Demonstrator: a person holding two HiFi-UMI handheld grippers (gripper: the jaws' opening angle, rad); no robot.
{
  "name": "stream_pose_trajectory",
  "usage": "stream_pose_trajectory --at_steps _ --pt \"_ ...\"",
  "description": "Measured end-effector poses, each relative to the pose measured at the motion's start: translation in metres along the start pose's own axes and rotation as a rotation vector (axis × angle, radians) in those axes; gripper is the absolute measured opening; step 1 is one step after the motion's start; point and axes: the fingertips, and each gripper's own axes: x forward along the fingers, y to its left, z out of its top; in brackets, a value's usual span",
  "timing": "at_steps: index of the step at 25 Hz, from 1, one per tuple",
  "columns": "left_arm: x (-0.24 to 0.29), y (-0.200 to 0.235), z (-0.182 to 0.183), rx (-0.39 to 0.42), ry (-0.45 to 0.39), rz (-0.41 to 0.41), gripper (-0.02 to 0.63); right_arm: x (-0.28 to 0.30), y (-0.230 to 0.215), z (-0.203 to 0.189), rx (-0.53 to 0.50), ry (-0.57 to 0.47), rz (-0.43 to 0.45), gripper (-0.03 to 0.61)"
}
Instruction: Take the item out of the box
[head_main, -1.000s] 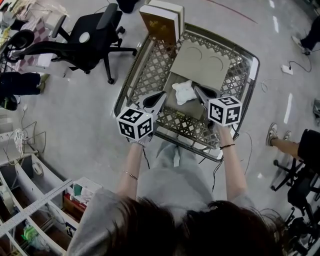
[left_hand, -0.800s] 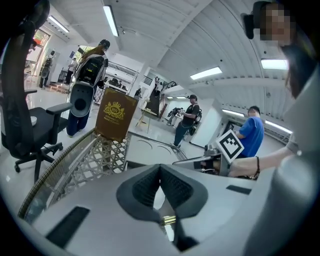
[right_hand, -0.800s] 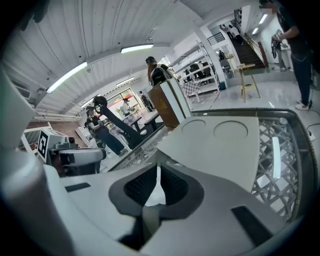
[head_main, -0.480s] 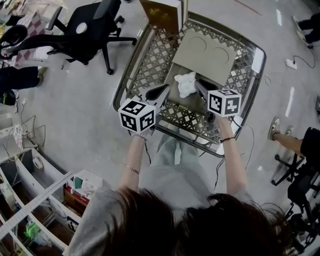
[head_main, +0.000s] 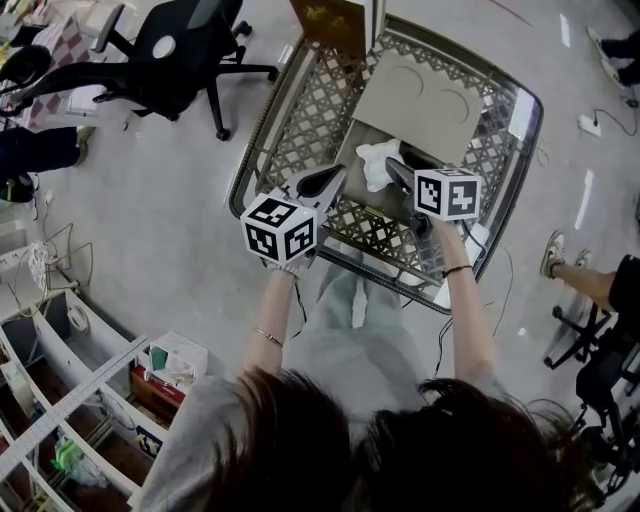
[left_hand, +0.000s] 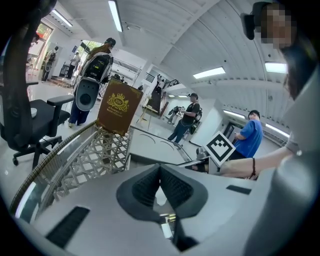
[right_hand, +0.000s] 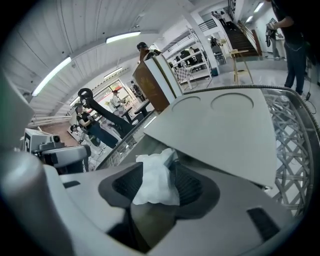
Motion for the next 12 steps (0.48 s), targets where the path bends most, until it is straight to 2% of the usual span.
stream_pose_trajectory --at_steps 9,12 --pt "0.0 0.005 -0.002 -0.014 0.003 0.002 0.017 0.013 -0.005 -0.009 0.017 0.06 -0.03 0.202" --pt "0.0 0.005 -0.003 -0.019 0.002 0.002 0.017 0.013 -0.006 -0.01 0.016 0.069 -0.039 0.183"
